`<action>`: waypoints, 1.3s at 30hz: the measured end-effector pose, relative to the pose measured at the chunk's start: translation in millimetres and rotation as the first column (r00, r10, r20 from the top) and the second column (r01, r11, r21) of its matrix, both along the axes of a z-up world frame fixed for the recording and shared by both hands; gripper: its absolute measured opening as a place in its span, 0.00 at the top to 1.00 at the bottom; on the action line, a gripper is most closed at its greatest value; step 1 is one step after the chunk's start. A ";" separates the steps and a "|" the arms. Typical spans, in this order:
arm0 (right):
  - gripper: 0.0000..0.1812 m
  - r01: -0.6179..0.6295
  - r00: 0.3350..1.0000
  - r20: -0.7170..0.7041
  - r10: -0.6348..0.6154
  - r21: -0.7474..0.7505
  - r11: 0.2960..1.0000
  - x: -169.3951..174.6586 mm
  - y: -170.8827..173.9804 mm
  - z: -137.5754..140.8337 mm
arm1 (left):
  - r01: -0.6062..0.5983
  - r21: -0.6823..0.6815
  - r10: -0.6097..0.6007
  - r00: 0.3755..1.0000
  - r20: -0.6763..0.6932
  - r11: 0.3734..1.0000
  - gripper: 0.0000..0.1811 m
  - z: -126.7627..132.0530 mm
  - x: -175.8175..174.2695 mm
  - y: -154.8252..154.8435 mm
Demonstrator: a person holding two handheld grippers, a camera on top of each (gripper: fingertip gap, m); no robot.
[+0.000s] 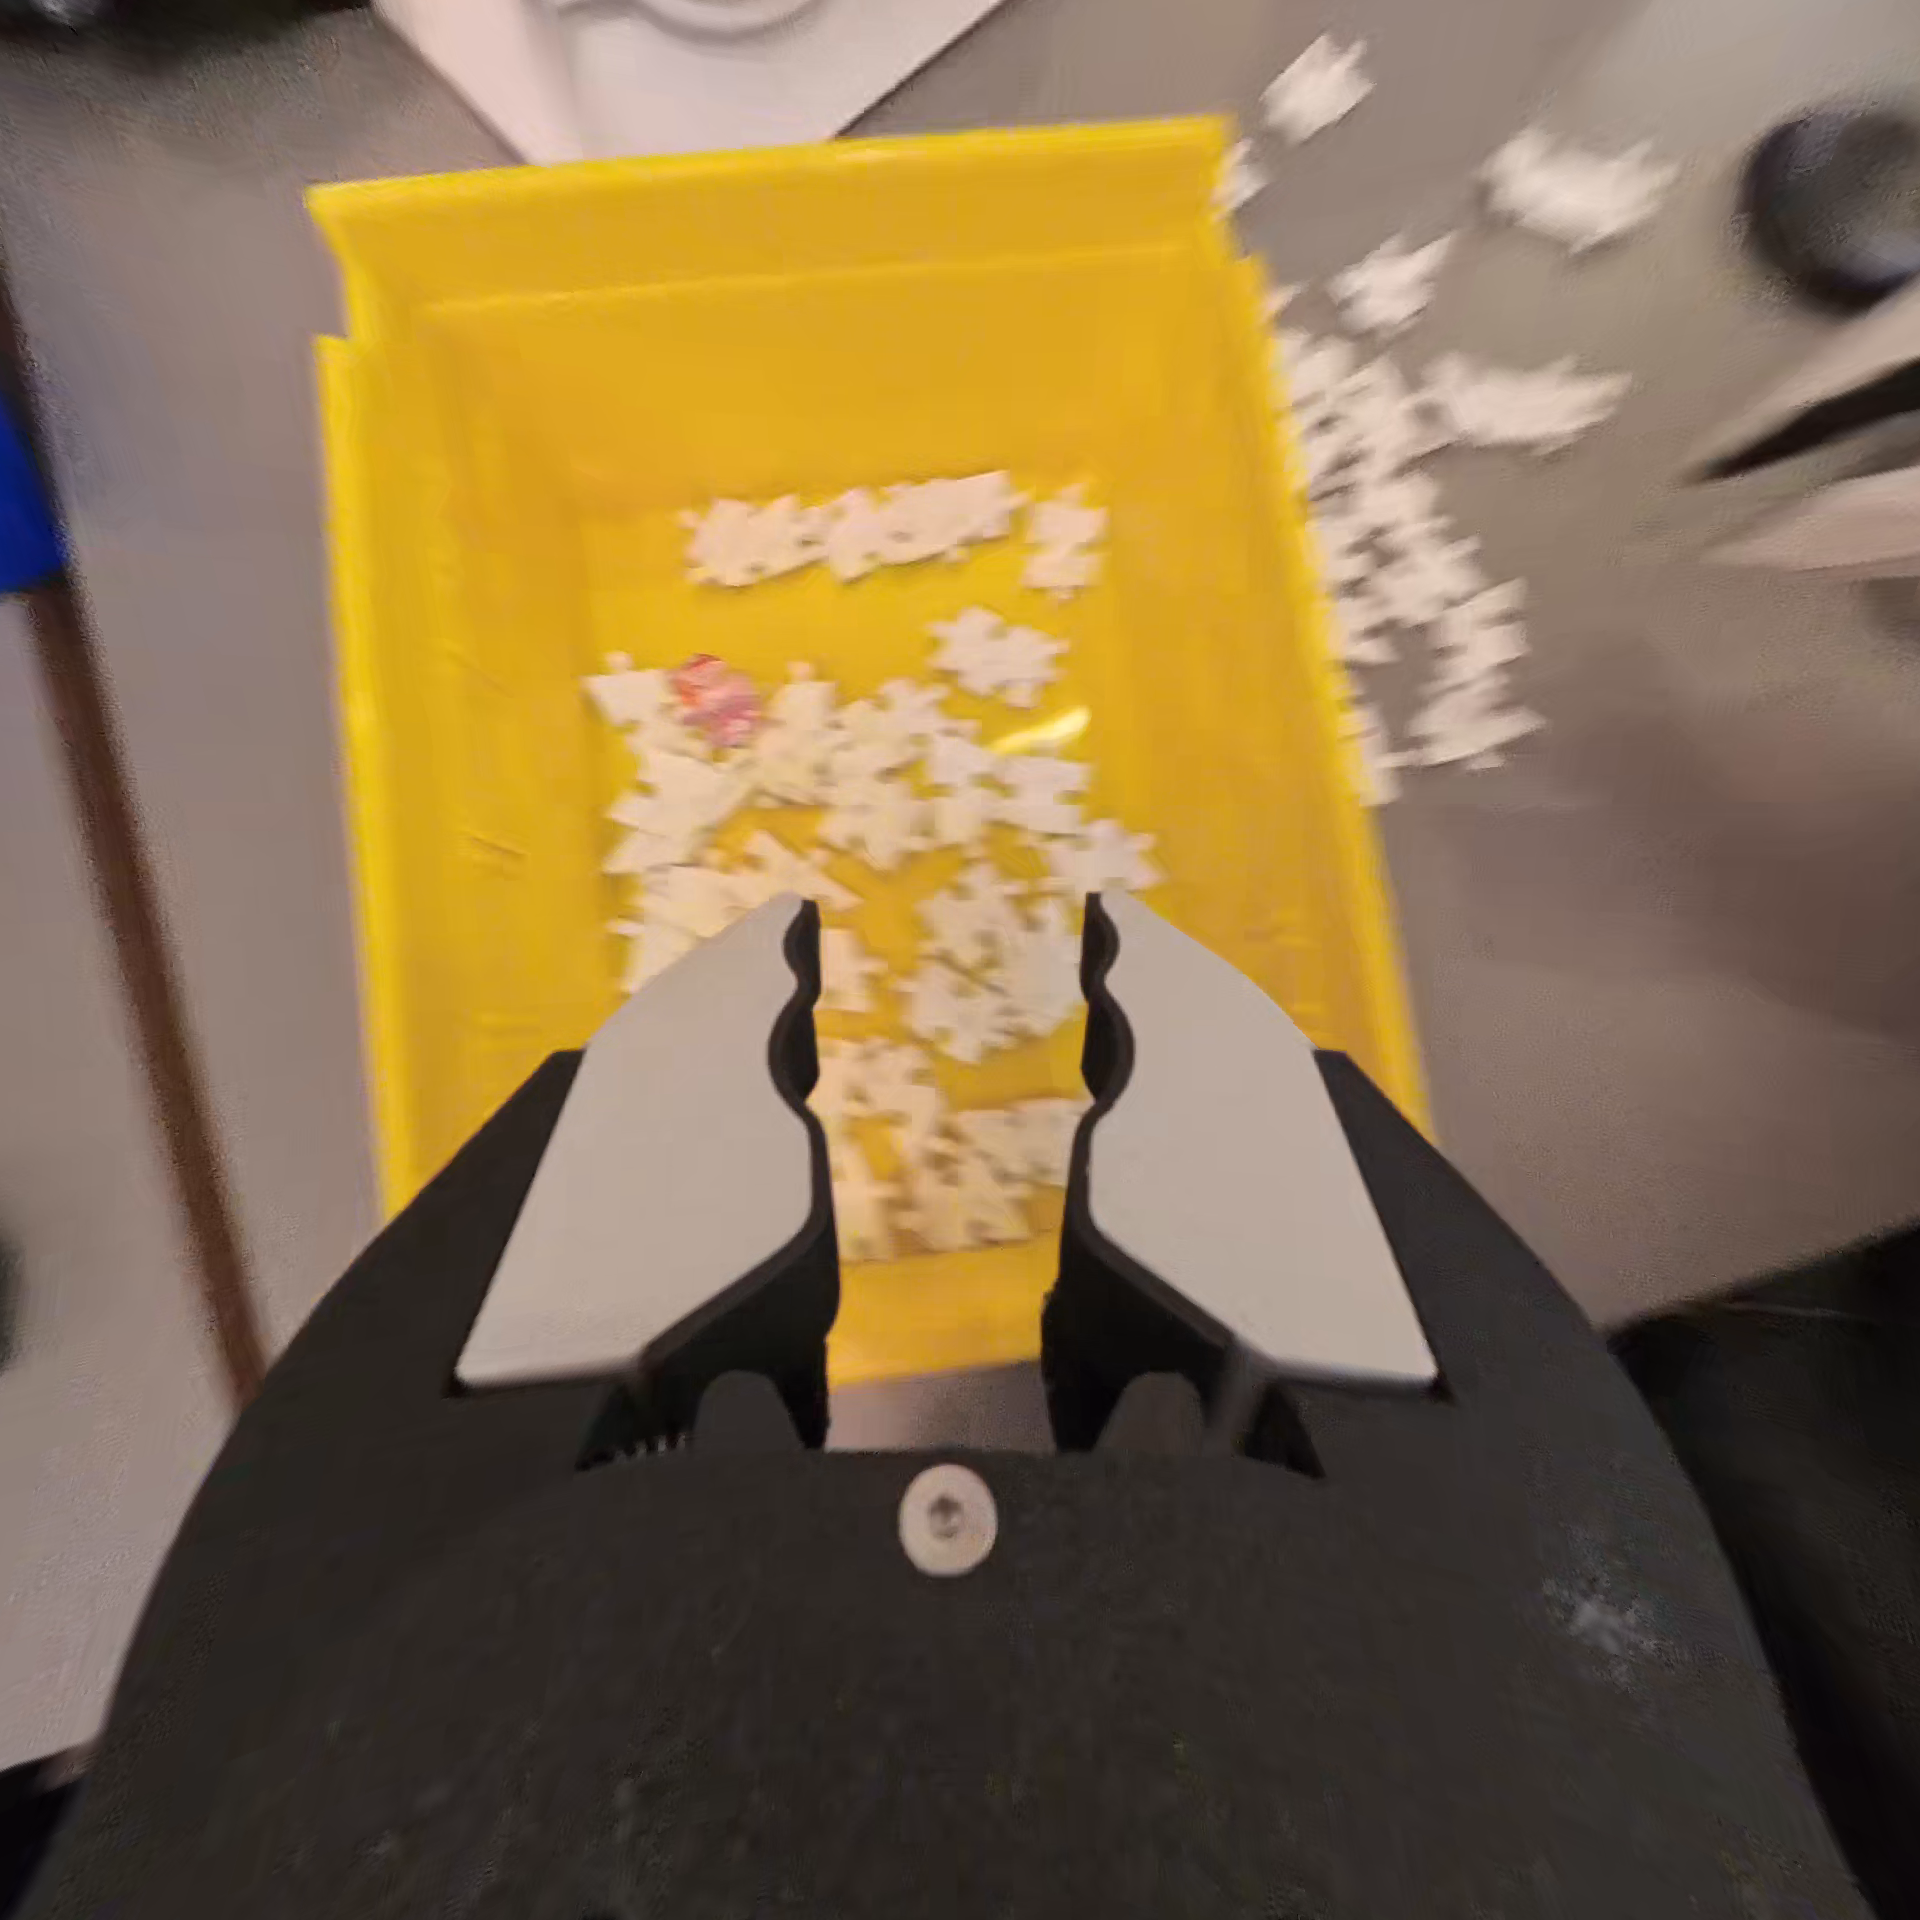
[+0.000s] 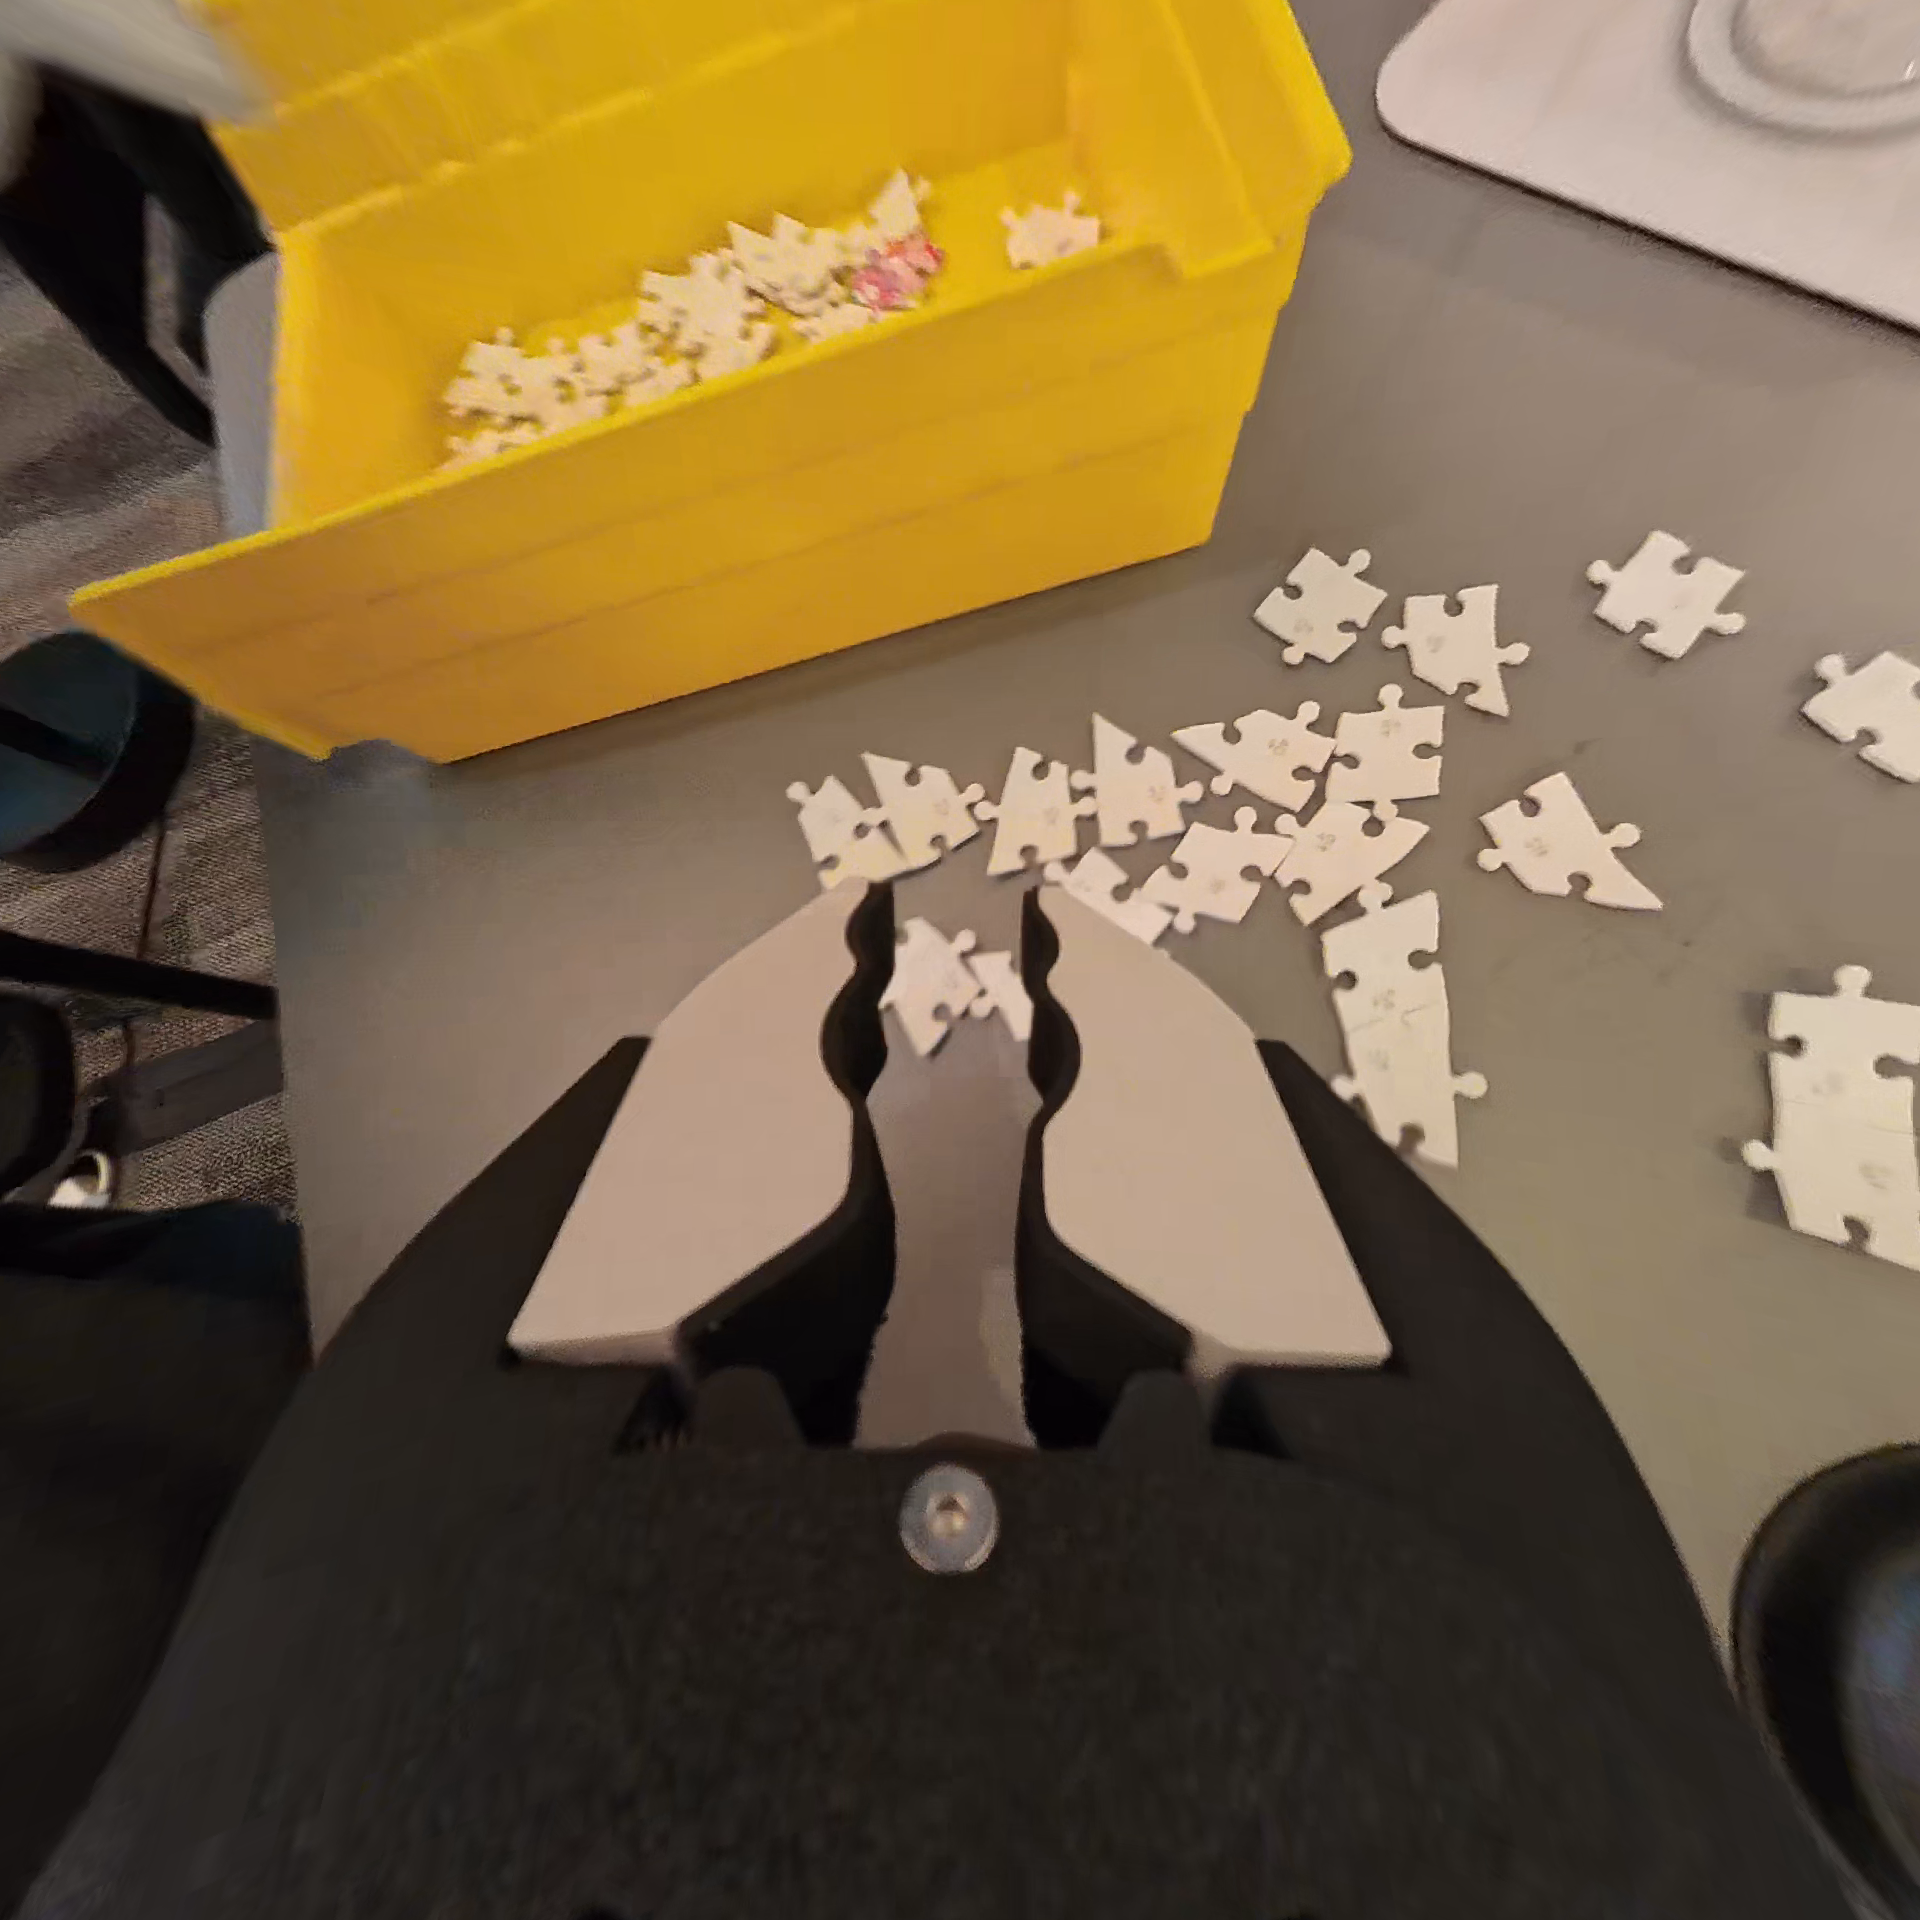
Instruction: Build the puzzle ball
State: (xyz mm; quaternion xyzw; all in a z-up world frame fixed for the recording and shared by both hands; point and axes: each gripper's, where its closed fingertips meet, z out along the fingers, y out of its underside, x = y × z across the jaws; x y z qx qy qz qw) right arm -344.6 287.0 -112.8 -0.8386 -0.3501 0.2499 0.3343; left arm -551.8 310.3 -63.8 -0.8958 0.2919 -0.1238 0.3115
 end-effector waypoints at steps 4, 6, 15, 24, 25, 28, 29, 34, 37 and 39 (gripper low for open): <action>0.89 -0.049 0.995 -0.085 0.048 -0.012 0.999 11.5 -44.9 11.4 | 0.028 -0.068 -0.040 0.983 -0.177 0.997 0.76 -37.9 -11.3 61.9; 0.89 -0.070 0.992 -0.112 0.065 -0.039 0.997 15.3 -66.9 9.7 | 0.027 -0.137 -0.060 0.967 -0.247 0.990 0.76 -61.5 -10.6 84.5; 0.89 -0.161 0.982 -0.113 0.154 -0.060 0.985 29.8 -116.3 -4.2 | -0.417 -0.313 0.297 0.882 -0.365 0.853 0.71 -119.1 -12.0 113.0; 0.90 -0.174 0.967 -0.200 0.155 -0.084 0.981 51.6 -121.3 -5.5 | -0.504 -0.347 0.394 0.853 -0.343 0.791 0.80 -125.5 -8.5 120.9; 0.90 -0.173 0.967 -0.205 0.154 -0.082 0.981 53.9 -121.6 -5.3 | -0.503 -0.356 0.394 0.855 -0.338 0.787 0.80 -125.1 -8.5 120.1; 0.90 -0.164 0.966 -0.215 0.144 -0.075 0.984 61.8 -121.2 -4.0 | -0.481 -0.398 0.401 0.875 -0.272 0.781 0.80 -120.7 -5.5 116.1; 0.90 -0.159 0.965 -0.220 0.139 -0.074 0.985 64.5 -120.8 -3.3 | -0.468 -0.405 0.404 0.884 -0.236 0.785 0.80 -115.6 -4.4 115.0; 0.91 -0.144 0.964 -0.236 0.123 -0.073 0.987 73.9 -119.9 -1.2 | -0.362 -0.342 0.391 0.920 0.019 0.867 0.80 -57.6 3.7 112.5; 0.91 -0.146 0.965 -0.227 0.129 -0.063 0.987 74.4 -119.3 -0.1 | -0.197 -0.340 0.322 0.874 0.364 0.920 0.80 -2.9 25.6 101.6; 0.91 -0.139 0.969 -0.213 0.128 -0.039 0.990 75.4 -116.0 2.9 | -0.006 -0.319 0.226 0.719 0.657 0.948 0.80 45.7 46.2 83.4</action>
